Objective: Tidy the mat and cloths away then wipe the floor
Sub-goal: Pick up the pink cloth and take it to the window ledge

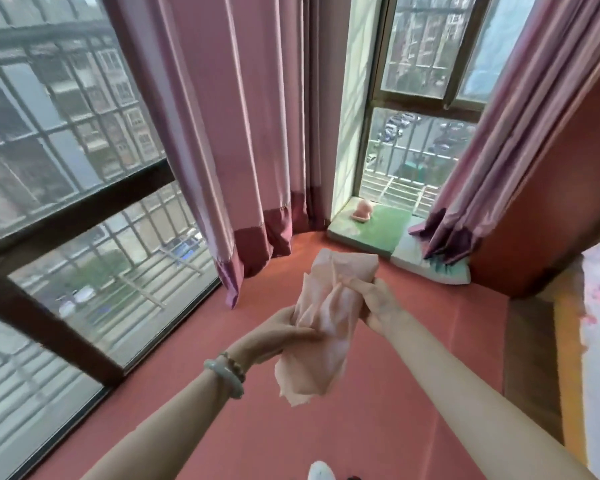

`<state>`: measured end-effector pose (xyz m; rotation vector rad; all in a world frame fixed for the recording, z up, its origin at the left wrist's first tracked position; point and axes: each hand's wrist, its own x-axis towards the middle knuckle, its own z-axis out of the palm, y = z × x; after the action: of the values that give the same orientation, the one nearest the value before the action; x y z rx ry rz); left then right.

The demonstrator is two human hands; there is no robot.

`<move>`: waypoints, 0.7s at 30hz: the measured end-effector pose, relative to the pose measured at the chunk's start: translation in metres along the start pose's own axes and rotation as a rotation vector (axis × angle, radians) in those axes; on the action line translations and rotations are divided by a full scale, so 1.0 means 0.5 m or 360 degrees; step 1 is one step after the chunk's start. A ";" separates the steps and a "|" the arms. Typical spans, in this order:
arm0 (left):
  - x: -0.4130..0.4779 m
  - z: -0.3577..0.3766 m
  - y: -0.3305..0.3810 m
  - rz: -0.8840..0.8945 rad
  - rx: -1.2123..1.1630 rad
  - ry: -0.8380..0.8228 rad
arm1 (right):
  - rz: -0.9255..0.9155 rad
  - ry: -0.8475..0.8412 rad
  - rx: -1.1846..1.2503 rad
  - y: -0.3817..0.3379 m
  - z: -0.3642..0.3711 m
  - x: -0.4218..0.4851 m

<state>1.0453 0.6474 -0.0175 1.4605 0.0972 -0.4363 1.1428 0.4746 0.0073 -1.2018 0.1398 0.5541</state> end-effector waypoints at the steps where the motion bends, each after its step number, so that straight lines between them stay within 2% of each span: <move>1: 0.043 -0.017 0.017 0.0002 0.0027 0.0015 | -0.0010 0.0004 0.0007 -0.022 -0.003 0.044; 8: 0.301 -0.154 0.116 -0.0106 0.0176 0.0081 | -0.0006 0.0041 0.0044 -0.140 0.002 0.328; 14: 0.558 -0.311 0.193 -0.0008 0.0300 0.0145 | 0.0035 0.0186 0.0039 -0.217 0.003 0.599; 18: 0.745 -0.419 0.278 -0.0013 0.0467 0.0058 | 0.0060 0.0297 0.0025 -0.275 0.000 0.781; 21: 0.877 -0.489 0.350 -0.0095 0.0528 -0.0137 | 0.0035 0.0338 0.0015 -0.328 0.001 0.902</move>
<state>1.5563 0.7941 -0.0257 1.7650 -0.0016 -0.5838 1.6084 0.5842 -0.0294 -1.2494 0.3361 0.4437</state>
